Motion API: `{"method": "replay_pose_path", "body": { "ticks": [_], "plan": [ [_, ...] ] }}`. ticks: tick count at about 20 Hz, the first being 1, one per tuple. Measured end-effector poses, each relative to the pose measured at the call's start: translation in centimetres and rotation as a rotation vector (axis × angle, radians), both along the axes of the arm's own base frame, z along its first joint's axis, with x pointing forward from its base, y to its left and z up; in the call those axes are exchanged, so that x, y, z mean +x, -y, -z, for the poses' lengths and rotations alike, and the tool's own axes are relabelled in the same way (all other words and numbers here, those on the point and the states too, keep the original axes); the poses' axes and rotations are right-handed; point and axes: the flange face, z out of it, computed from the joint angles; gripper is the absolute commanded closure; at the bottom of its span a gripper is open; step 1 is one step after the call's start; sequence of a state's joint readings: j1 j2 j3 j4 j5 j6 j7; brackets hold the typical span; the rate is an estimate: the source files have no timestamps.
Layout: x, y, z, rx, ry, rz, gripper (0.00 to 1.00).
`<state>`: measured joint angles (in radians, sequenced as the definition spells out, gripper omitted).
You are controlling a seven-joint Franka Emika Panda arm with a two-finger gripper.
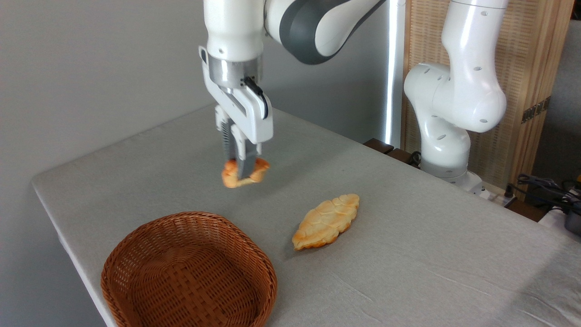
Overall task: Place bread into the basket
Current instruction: 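Lift the bun and carry it over the wicker basket, then lower the bun into the basket and open the gripper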
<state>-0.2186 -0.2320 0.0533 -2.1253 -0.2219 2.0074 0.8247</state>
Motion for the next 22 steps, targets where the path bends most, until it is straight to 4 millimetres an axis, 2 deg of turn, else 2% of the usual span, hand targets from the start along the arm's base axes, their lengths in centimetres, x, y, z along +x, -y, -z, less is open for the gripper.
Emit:
{"method": "replay_pose_path", "body": {
  "ticks": [2, 4, 8, 10, 11, 12, 13, 18, 22],
  "plan": [
    [2.0, -1.8, -1.7, -0.038, 0.032, -0.048, 0.69],
    [4.6, -2.4, -2.1, -0.040, 0.063, -0.073, 0.65],
    [10.2, -2.1, 0.5, -0.024, 0.188, -0.118, 0.66],
    [12.1, -2.1, 2.1, -0.015, 0.241, -0.138, 0.65],
    [12.6, -2.1, 2.7, -0.012, 0.259, -0.145, 0.56],
    [13.0, -2.1, 3.0, -0.010, 0.270, -0.149, 0.24],
    [13.2, -2.1, 3.2, -0.008, 0.274, -0.147, 0.00],
    [13.3, -2.1, 4.0, 0.063, 0.280, -0.081, 0.00],
    [13.2, -1.9, 5.5, 0.129, 0.264, -0.034, 0.00]
  ]
}}
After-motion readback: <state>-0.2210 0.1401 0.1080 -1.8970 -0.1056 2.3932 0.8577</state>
